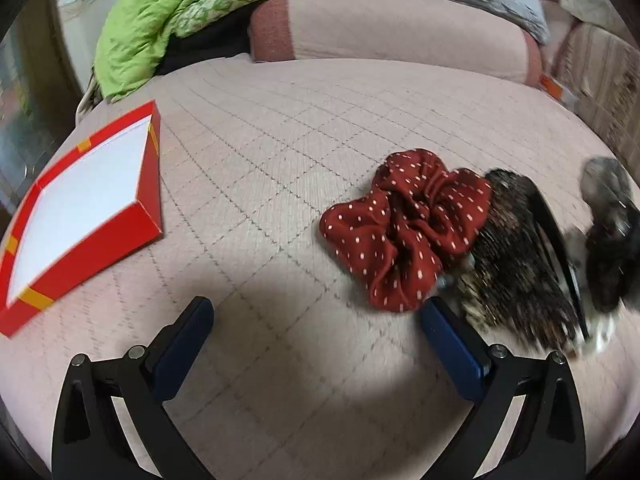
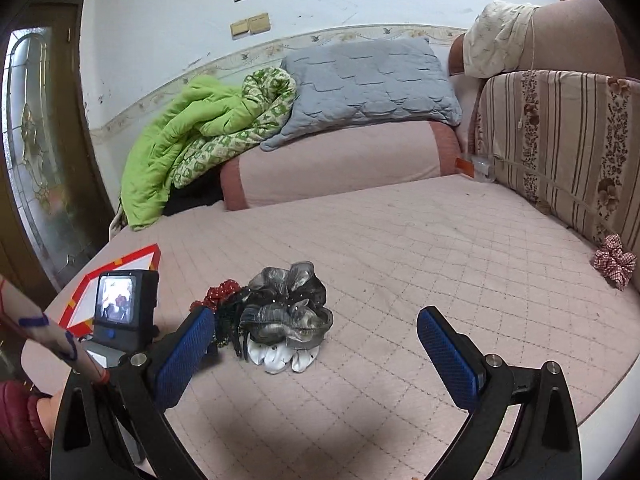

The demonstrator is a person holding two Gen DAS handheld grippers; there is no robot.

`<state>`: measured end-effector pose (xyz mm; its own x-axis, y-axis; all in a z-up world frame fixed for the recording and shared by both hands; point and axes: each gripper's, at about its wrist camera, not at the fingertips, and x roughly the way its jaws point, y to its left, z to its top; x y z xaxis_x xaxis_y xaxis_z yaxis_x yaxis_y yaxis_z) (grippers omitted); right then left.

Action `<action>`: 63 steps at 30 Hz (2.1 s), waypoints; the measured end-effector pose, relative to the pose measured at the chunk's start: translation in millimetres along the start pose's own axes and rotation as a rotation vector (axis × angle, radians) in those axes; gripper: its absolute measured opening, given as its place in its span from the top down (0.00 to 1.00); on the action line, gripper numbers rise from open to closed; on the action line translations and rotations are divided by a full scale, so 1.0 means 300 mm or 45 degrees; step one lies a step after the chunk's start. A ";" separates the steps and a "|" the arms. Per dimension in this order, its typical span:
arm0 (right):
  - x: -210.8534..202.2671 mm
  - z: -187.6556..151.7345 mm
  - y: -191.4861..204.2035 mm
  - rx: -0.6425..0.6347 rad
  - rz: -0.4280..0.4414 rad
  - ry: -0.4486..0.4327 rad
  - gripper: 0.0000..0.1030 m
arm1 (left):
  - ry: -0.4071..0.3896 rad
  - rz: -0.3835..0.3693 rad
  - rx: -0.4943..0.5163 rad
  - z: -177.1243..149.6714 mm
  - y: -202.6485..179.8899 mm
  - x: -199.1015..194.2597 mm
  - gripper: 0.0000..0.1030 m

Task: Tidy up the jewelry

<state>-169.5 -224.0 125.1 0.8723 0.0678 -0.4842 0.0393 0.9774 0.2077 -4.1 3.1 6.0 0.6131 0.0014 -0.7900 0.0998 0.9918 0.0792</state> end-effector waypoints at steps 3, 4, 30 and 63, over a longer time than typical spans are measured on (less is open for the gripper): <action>0.000 -0.004 0.003 0.005 0.021 0.004 0.00 | -0.107 0.047 -0.035 -0.024 0.024 -0.102 0.00; 0.000 -0.003 0.014 0.002 0.022 0.001 0.00 | -0.138 0.016 -0.062 -0.032 0.038 -0.144 0.00; 0.025 -0.018 0.124 -0.067 0.080 0.049 0.00 | -0.445 0.078 -0.064 -0.166 0.178 -0.512 0.00; 0.044 -0.026 0.139 -0.085 0.087 0.069 0.00 | -0.397 0.065 -0.084 -0.169 0.195 -0.466 0.00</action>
<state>-160.1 -180.8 120.6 0.8442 0.1437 -0.5164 -0.0533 0.9811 0.1858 -123.7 67.4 90.3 0.8275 0.0228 -0.5610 0.0176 0.9976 0.0665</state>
